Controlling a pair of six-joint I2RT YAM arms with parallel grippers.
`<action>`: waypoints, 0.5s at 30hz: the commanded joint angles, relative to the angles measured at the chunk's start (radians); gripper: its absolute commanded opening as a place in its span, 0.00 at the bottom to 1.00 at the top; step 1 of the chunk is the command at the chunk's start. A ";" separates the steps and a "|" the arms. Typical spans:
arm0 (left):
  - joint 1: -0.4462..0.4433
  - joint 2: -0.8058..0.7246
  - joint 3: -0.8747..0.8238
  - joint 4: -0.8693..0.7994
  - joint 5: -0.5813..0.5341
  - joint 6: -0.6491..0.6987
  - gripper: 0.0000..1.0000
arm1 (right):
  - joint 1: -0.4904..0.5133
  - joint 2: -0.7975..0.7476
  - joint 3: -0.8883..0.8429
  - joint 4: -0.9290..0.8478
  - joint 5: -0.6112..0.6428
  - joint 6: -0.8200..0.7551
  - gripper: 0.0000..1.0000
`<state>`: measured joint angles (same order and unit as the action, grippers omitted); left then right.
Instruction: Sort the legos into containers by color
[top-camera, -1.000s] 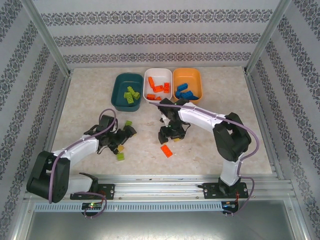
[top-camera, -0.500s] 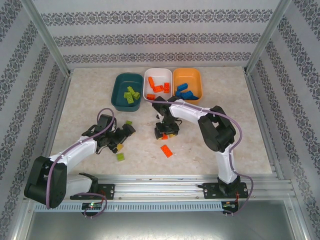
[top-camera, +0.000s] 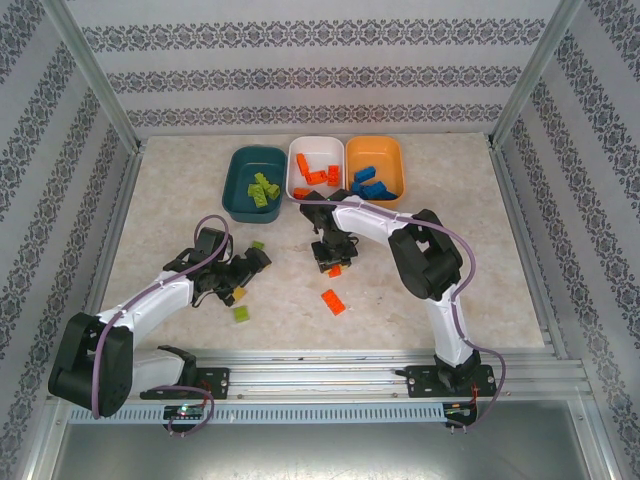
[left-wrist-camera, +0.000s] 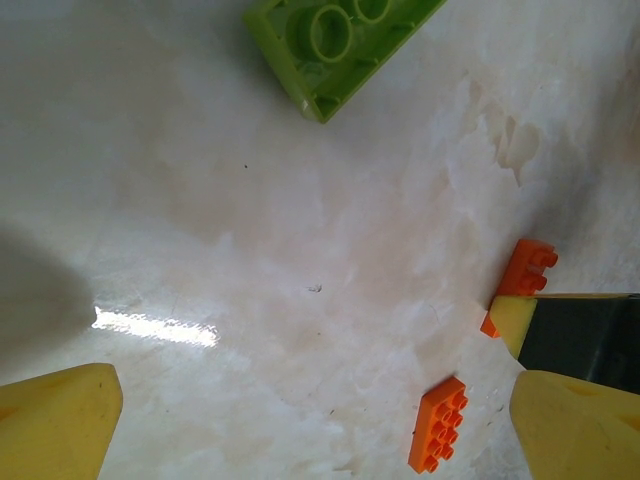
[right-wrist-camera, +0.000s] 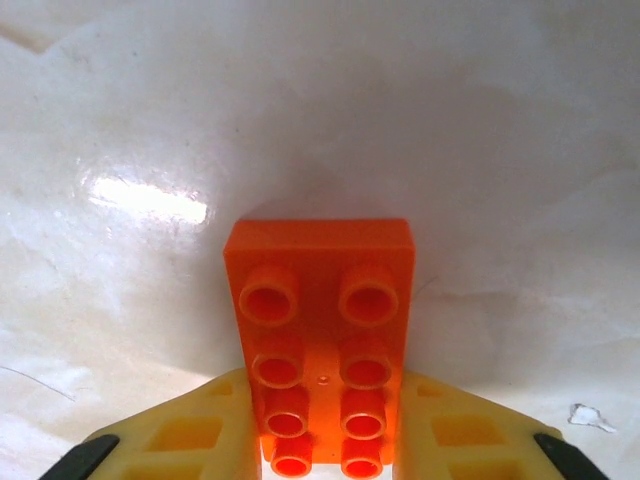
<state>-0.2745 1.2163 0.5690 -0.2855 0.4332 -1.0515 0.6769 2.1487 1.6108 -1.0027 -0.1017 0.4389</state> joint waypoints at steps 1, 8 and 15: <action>0.007 -0.023 0.030 -0.037 -0.005 0.029 1.00 | -0.010 -0.041 0.006 -0.018 0.029 0.003 0.27; 0.008 -0.036 0.032 -0.036 -0.001 0.047 1.00 | -0.105 -0.205 0.032 0.037 -0.252 0.019 0.26; 0.009 -0.100 0.019 -0.057 -0.017 0.048 1.00 | -0.302 -0.213 0.116 0.309 -0.610 0.301 0.26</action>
<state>-0.2745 1.1542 0.5766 -0.3008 0.4328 -1.0252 0.4278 1.9160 1.6920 -0.8455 -0.5179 0.5850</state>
